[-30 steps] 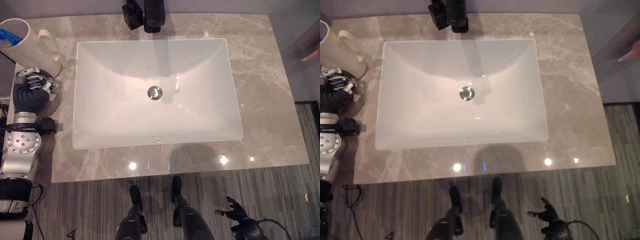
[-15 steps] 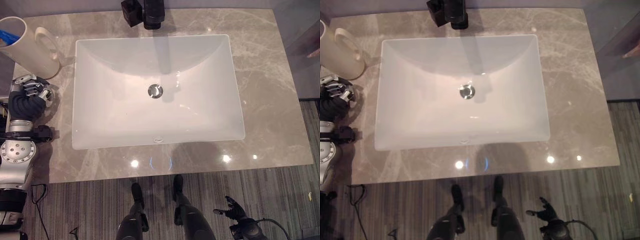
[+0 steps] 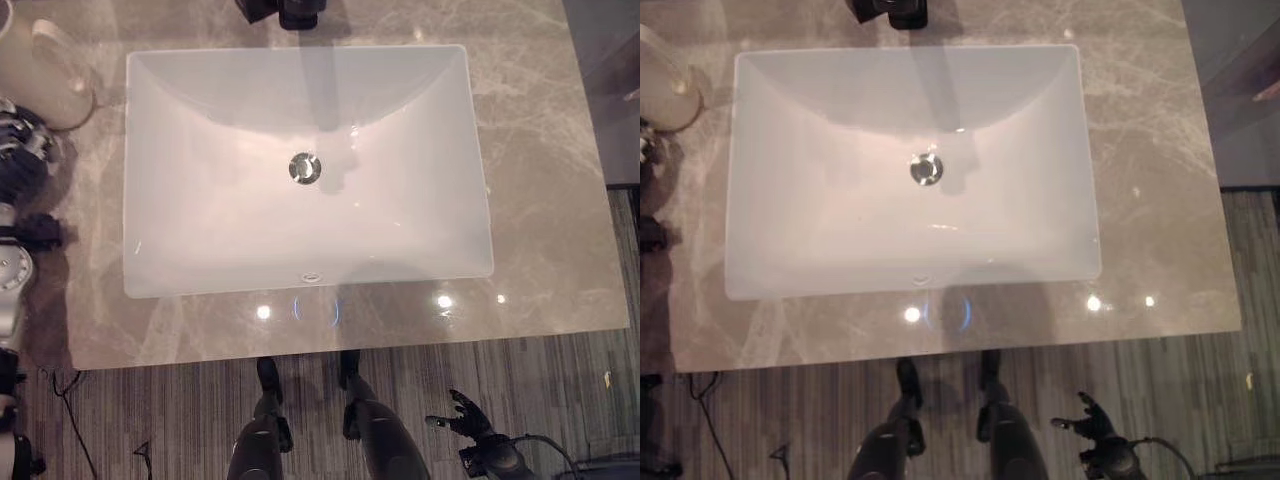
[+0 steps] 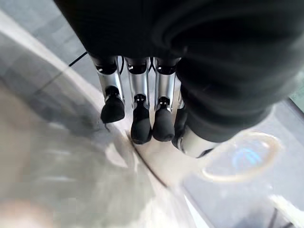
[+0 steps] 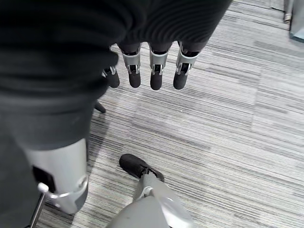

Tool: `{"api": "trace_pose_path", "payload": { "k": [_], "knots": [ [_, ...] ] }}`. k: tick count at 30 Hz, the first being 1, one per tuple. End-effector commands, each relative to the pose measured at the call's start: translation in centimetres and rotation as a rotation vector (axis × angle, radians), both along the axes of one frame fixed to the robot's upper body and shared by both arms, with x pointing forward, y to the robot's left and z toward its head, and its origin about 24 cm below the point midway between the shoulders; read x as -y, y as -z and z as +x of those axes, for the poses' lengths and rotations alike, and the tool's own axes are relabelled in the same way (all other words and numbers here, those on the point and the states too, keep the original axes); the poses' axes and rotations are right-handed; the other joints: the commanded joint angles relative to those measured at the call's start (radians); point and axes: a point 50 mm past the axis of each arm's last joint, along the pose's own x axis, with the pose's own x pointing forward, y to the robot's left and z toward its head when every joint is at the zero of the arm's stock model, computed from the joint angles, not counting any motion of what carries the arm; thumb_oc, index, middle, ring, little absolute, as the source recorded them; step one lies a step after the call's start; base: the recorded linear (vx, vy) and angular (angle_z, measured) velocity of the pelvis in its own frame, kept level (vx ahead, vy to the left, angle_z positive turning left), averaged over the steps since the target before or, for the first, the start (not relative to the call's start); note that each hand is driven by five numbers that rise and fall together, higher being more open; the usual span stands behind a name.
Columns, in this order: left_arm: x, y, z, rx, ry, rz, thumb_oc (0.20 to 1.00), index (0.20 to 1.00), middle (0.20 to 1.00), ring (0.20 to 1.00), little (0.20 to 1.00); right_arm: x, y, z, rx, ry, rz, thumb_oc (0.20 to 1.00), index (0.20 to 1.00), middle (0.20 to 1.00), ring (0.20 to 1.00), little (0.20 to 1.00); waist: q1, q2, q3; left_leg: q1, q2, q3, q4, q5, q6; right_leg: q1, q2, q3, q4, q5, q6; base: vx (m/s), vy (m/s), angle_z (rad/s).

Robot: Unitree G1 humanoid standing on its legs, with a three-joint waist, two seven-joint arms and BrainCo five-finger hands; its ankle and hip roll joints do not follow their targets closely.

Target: Put brush and paste in cup on sink, flatten towel.

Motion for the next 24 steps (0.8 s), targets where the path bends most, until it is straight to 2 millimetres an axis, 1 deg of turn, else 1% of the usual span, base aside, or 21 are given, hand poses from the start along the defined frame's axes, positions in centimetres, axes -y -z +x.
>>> {"api": "trace_pose_path", "payload": {
  "k": [1,3,7,11,12,14,16,20,24],
  "knots": [
    [-0.5,-2.6,0.0,0.074,-0.043,0.04,0.2,0.2,0.2,0.2,0.2,1.3,-0.3,-0.4,0.004,0.04,-0.01,1.0,1.0,1.0,1.0,1.0,-0.008,-0.01,-0.037,0.025,0.06,-0.023,0.003,0.048,-0.07,0.039,-0.091,0.051,-0.002,0.079,0.121,0.0,0.0,0.0],
    [-0.5,-3.0,0.3,0.078,-0.05,0.037,0.2,0.2,0.2,0.2,0.2,1.1,-0.2,-0.5,-0.002,0.035,-0.007,1.0,1.0,1.0,1.0,1.0,-0.012,-0.014,-0.036,0.022,0.061,-0.023,0.003,0.047,-0.069,0.036,-0.091,0.051,-0.002,0.08,0.122,0.0,0.0,0.0],
    [-0.6,-3.8,0.6,0.086,-0.061,0.037,0.2,0.2,0.2,0.2,0.2,0.5,-0.2,0.0,0.005,0.007,0.005,1.0,1.0,1.0,1.0,1.0,-0.015,-0.024,-0.037,0.017,0.061,-0.021,0.003,0.046,-0.067,0.03,-0.09,0.059,-0.002,0.086,0.125,0.0,0.005,-0.01],
    [-0.8,-4.1,0.8,0.077,-0.076,0.047,0.2,0.2,0.2,0.2,0.2,0.3,-0.5,0.6,0.021,-0.015,0.006,1.0,1.0,1.0,1.0,1.0,-0.017,-0.031,-0.036,0.016,0.06,-0.019,0.003,0.044,-0.064,0.024,-0.086,0.07,-0.002,0.091,0.126,0.0,0.027,-0.03],
    [-1.2,-4.6,0.8,0.081,-0.102,0.049,0.2,0.2,0.2,0.2,0.2,0.1,-0.8,1.1,0.04,-0.038,0.013,1.0,1.0,1.0,1.0,1.0,-0.02,-0.035,-0.038,0.014,0.06,-0.019,0.003,0.044,-0.062,0.016,-0.084,0.083,-0.002,0.097,0.127,0.0,0.0,0.0],
    [-1.2,-4.7,0.9,0.077,-0.108,0.051,0.2,0.2,0.2,0.2,0.2,0.0,-0.9,1.3,0.047,-0.045,0.014,1.0,1.0,1.0,1.0,1.0,-0.02,-0.039,-0.037,0.013,0.061,-0.019,0.003,0.045,-0.062,0.015,-0.083,0.085,-0.002,0.1,0.128,0.0,0.023,-0.04],
    [-1.3,-5.2,1.2,0.081,-0.119,0.043,0.2,0.2,0.2,0.2,0.2,-0.2,-1.2,1.8,0.067,-0.059,0.02,1.0,1.0,1.0,1.0,1.0,-0.022,-0.043,-0.039,0.008,0.06,-0.022,0.003,0.045,-0.061,0.009,-0.082,0.089,-0.002,0.102,0.128,0.0,0.021,-0.11],
    [-1.4,-5.9,1.7,0.073,-0.146,0.048,0.2,0.2,0.2,0.2,0.2,-0.4,-1.3,2.2,0.075,-0.076,0.021,1.0,1.0,1.0,1.0,1.0,-0.027,-0.051,-0.04,0.001,0.059,-0.025,0.003,0.045,-0.057,-0.001,-0.079,0.097,-0.002,0.105,0.129,-0.01,0.018,-0.11],
    [-1.6,-6.2,2.0,0.059,-0.167,0.042,0.2,0.2,0.2,0.2,0.2,-0.5,-1.3,2.1,0.068,-0.094,0.02,1.0,1.0,1.0,1.0,1.0,-0.032,-0.057,-0.041,-0.004,0.057,-0.025,0.003,0.044,-0.055,-0.007,-0.077,0.107,-0.002,0.107,0.129,0.0,0.012,-0.02]
  ]
}}
